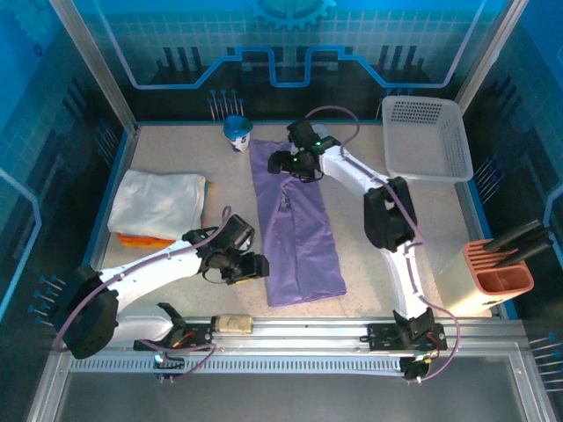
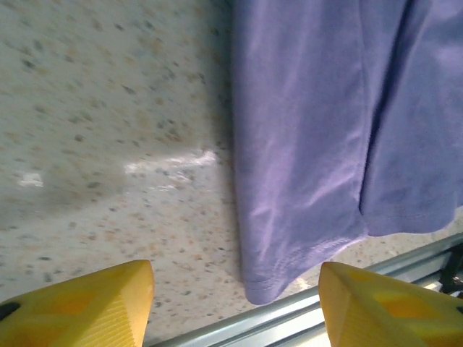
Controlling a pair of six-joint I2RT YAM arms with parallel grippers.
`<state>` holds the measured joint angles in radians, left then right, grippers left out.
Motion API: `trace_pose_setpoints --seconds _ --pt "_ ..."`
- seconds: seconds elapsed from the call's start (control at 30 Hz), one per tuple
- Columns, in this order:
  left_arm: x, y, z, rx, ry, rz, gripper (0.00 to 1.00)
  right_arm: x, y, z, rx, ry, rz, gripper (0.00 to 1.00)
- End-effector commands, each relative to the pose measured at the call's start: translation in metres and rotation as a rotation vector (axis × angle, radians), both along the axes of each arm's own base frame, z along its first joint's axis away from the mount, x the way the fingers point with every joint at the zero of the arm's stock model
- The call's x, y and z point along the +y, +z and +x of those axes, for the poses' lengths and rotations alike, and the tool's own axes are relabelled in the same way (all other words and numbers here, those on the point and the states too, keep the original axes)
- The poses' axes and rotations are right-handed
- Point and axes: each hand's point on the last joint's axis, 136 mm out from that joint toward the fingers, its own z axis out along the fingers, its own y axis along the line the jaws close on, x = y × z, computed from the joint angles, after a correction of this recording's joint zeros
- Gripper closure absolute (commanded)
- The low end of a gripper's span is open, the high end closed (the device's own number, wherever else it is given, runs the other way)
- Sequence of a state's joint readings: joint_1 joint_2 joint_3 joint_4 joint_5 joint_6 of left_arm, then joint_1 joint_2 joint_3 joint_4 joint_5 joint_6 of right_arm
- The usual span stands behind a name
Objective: Fold and stack the t-shirts
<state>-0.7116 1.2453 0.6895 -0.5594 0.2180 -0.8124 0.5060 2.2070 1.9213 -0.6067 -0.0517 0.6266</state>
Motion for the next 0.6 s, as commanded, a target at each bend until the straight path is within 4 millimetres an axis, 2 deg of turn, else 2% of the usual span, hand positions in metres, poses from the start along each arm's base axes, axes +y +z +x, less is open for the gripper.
trace_pose_setpoints --seconds 0.0,0.2,0.33,0.5,0.57 --pt "-0.015 0.001 -0.008 0.018 0.026 -0.053 0.39 -0.033 0.023 -0.035 -0.011 0.031 -0.091 0.12" --pt "-0.026 -0.016 -0.027 0.072 -0.02 -0.018 0.44 -0.088 0.0 -0.119 0.156 0.038 -0.099 0.2" --pt "-0.035 -0.029 -0.038 0.117 -0.052 -0.018 0.46 -0.133 -0.024 -0.174 0.303 0.024 -0.14 0.26" --pt "-0.047 -0.039 -0.048 0.146 -0.091 0.008 0.47 -0.166 -0.04 -0.228 0.392 -0.017 -0.206 0.29" --pt "-0.051 -0.044 -0.051 0.161 -0.094 0.006 0.48 -0.173 -0.045 -0.248 0.419 -0.036 -0.204 0.3"
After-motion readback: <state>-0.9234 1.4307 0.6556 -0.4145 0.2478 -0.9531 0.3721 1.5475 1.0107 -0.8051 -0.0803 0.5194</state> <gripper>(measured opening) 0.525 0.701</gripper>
